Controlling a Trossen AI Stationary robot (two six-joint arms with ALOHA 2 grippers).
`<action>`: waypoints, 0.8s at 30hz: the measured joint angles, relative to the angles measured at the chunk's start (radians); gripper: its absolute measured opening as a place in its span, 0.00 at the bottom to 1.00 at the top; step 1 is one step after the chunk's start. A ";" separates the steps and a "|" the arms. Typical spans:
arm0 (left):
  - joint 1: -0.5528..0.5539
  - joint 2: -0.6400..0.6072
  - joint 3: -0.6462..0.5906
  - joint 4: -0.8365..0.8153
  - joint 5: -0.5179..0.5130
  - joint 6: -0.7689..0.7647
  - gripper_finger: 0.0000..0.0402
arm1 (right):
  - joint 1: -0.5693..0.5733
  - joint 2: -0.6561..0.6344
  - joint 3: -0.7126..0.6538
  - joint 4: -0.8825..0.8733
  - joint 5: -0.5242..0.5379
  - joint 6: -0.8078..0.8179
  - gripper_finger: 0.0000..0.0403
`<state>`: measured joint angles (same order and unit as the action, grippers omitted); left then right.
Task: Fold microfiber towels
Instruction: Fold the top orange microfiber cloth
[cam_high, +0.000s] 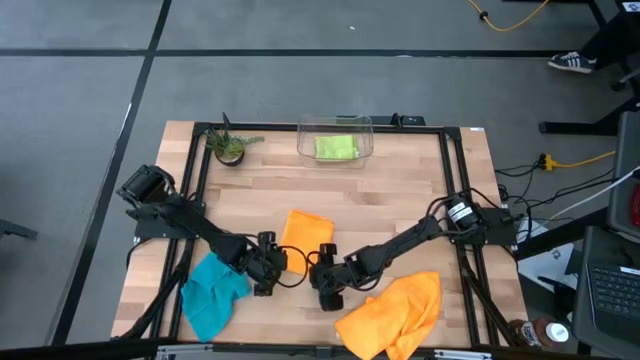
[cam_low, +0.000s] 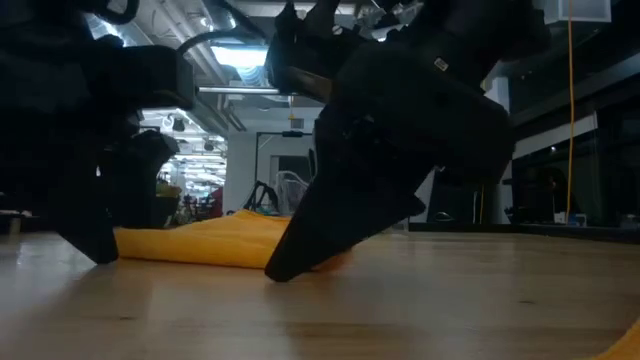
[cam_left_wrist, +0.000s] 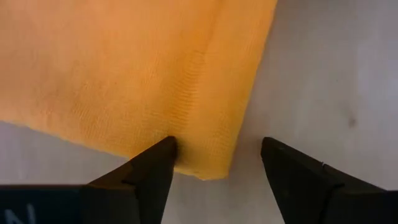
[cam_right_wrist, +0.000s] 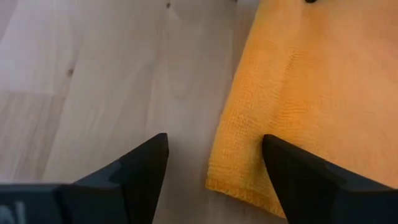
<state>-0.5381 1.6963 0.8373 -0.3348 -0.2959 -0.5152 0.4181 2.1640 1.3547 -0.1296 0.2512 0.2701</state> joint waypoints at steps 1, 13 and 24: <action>0.000 0.010 0.001 0.006 0.007 0.002 0.58 | -0.001 0.001 0.001 -0.007 -0.005 0.012 0.66; -0.006 0.033 0.001 0.011 0.001 0.004 0.55 | -0.002 0.004 0.001 -0.015 -0.008 0.014 0.64; -0.012 0.068 0.004 0.024 -0.032 0.009 0.30 | -0.003 0.005 0.001 -0.052 -0.003 0.025 0.39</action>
<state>-0.5504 1.7639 0.8417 -0.3107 -0.3280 -0.5067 0.4149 2.1689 1.3556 -0.1821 0.2480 0.2952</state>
